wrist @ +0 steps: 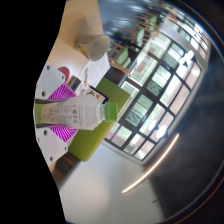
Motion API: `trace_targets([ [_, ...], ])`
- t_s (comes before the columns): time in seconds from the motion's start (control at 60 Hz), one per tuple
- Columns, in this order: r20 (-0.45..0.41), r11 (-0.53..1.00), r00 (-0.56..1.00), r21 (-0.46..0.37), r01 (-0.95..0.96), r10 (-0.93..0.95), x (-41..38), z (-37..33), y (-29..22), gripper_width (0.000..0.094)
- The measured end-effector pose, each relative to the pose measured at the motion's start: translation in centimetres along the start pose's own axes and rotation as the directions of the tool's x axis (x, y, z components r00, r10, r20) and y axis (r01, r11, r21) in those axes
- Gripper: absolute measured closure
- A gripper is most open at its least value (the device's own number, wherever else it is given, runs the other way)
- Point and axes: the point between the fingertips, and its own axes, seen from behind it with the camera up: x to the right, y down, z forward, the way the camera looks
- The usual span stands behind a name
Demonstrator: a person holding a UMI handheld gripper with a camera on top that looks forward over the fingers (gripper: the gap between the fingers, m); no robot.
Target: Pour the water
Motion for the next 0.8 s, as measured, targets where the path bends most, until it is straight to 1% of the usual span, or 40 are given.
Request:
trace_targets([
  [0.067,-0.014,0.97,0.97,0.012,0.243,-0.242,-1.0,2.6,-3.1,0.0673],
  [0.117,-0.042,0.896,0.895,0.007,0.444,-0.444,-2.2,3.9,-4.2,0.0673],
  [0.167,-0.058,0.761,0.76,0.001,0.649,-0.648,-4.0,5.0,-5.2,0.0673],
  [0.2,-0.079,0.643,0.64,-0.013,0.766,-0.764,-4.8,5.7,-6.1,0.0673],
  [0.233,-0.085,0.523,0.52,-0.02,0.852,-0.85,-4.8,6.4,-6.8,0.0673],
  [0.283,-0.119,0.355,0.349,-0.033,0.934,-0.93,-7.0,7.8,-6.8,0.0673],
  [0.333,-0.136,0.2,0.192,-0.048,0.979,-0.972,-8.1,8.1,-7.2,0.0674],
  [0.367,-0.136,0.1,0.091,-0.056,0.993,-0.987,-7.6,6.6,-8.5,0.0673],
  [0.383,-0.14,0.063,0.054,-0.064,0.996,-0.989,-8.2,7.0,-8.5,0.0674],
  [0.4,-0.138,0.032,0.024,-0.062,0.998,-0.99,-8.1,8.4,-8.0,0.0675],
  [0.433,-0.139,-0.023,-0.031,-0.059,0.998,-0.99,-8.6,8.6,-7.9,0.0674],
  [0.467,-0.14,-0.071,-0.079,-0.063,0.996,-0.987,-9.4,7.2,-8.3,0.0672],
  [0.483,-0.138,-0.086,-0.093,-0.057,0.995,-0.986,-9.1,8.5,-7.8,0.0673],
  [0.517,-0.136,-0.133,-0.141,-0.071,0.989,-0.981,-9.2,6.3,-9.1,0.0673],
  [0.533,-0.134,-0.136,-0.142,-0.056,0.989,-0.981,-8.6,8.8,-8.4,0.0673],
  [0.617,-0.13,-0.142,-0.148,-0.054,0.988,-0.98,-9.1,8.8,-8.0,0.0675],
  [0.633,-0.127,-0.144,-0.15,-0.052,0.988,-0.98,-8.9,7.3,-8.4,0.0673],
  [0.65,-0.134,-0.145,-0.151,-0.054,0.988,-0.979,-9.1,8.8,-7.9,0.0674],
  [0.717,-0.137,-0.152,-0.157,-0.047,0.987,-0.978,-9.2,9.0,-7.7,0.0672],
  [0.733,-0.138,-0.152,-0.157,-0.045,0.987,-0.978,-9.1,8.1,-7.8,0.0674],
  [0.8,-0.142,-0.101,-0.105,-0.035,0.994,-0.984,-8.9,9.2,-8.2,0.0674],
])
